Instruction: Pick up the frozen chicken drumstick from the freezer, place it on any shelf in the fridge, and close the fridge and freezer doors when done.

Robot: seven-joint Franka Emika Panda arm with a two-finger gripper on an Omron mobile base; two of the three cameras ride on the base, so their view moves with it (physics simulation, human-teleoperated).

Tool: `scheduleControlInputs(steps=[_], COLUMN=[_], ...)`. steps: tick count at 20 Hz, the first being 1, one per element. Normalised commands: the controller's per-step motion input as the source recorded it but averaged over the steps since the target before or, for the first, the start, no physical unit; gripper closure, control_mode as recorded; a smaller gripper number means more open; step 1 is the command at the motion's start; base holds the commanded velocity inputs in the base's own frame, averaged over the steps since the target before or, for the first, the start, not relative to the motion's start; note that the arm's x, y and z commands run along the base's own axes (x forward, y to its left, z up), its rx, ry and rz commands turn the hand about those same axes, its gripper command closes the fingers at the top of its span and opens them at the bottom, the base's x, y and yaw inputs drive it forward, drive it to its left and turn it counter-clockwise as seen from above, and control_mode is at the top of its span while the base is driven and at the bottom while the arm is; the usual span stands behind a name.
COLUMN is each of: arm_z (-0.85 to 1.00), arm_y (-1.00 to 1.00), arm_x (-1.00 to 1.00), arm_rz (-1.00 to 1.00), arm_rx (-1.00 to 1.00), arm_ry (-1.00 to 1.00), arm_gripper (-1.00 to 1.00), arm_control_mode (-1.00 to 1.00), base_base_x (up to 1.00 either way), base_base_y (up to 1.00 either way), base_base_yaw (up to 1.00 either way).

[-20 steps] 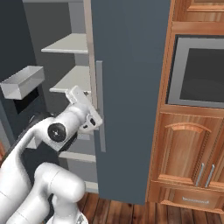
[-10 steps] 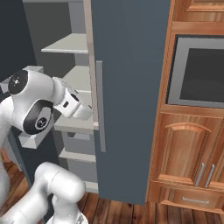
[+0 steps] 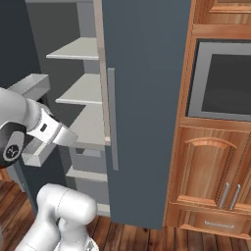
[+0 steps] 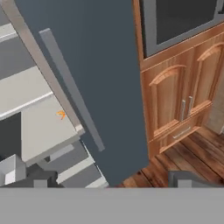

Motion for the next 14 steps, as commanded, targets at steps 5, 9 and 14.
scheduleControlInputs(steps=[5,9,14], arm_z=[-0.01,0.05,0.03], arm_y=[1.0,1.0,1.0], arm_x=[-0.44,-0.58,-0.4], arm_rz=[0.1,0.0,0.0], arm_rx=[-0.08,-0.14,-0.18], arm_ry=[-0.06,-0.1,-0.09], arm_gripper=[-1.0,-1.0,-1.0], arm_control_mode=[-1.0,-1.0,-1.0], base_base_x=[0.0,0.0,0.0], base_base_y=[0.0,0.0,0.0], base_base_yaw=[0.0,0.0,0.0])
